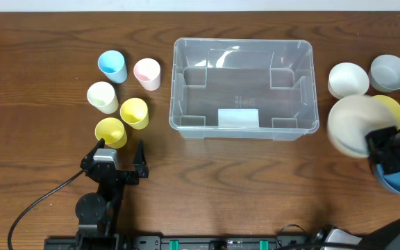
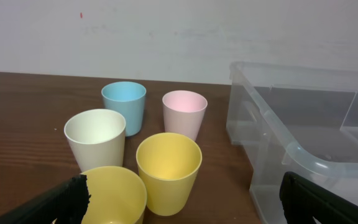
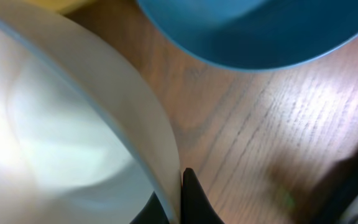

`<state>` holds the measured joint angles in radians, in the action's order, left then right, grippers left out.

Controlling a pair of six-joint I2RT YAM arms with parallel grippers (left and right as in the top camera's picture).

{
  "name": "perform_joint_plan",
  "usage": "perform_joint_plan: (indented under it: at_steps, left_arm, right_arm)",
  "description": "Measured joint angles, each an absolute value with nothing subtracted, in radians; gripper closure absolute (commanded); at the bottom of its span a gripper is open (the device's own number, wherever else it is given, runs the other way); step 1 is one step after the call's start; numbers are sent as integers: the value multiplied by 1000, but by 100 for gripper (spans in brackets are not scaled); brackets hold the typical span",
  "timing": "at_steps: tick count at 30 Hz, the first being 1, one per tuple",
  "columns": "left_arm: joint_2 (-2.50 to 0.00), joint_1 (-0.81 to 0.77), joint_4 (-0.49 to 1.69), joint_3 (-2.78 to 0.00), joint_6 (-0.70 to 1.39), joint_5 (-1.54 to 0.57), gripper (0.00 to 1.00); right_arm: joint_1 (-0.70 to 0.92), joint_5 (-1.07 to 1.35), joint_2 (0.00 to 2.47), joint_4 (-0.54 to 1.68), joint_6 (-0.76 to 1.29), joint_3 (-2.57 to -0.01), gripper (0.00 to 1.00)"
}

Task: Pack container
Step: 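Lift the cream bowl and carry it left over the container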

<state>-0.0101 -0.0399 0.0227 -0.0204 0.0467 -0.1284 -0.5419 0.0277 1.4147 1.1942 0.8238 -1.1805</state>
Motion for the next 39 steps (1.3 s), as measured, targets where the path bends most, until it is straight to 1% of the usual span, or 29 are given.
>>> perform_joint_plan:
  at_steps: [10, 13, 16, 21, 26, 30, 32, 35, 39]
  left_arm:
    - [-10, -40, 23, -20, 47, -128, 2]
    - [-10, -40, 23, -20, 47, -128, 2]
    - [-10, -40, 22, -20, 47, -128, 2]
    - [-10, -40, 23, -20, 47, -128, 2]
    - [-10, -40, 23, -20, 47, -128, 2]
    - [-10, -40, 23, -20, 47, -128, 2]
    - [-10, -40, 22, -20, 47, -128, 2]
    - [-10, -40, 23, -20, 47, -128, 2]
    - [-10, -40, 23, -20, 47, -128, 2]
  right_arm:
    - [-542, -38, 1415, 1443, 771, -1611, 99]
    - [-538, -33, 1413, 1481, 741, -1716, 99]
    - [-493, 15, 1411, 1485, 692, -1797, 99]
    - [-325, 121, 1391, 1438, 649, -1850, 99]
    - [-72, 181, 1387, 1351, 641, -1853, 99]
    - [143, 126, 1404, 1281, 662, -1853, 99]
    - [223, 91, 1423, 1259, 683, -1853, 99]
    - [298, 55, 1472, 1221, 708, -1853, 99]
    - [351, 26, 1568, 1201, 725, -1855, 99]
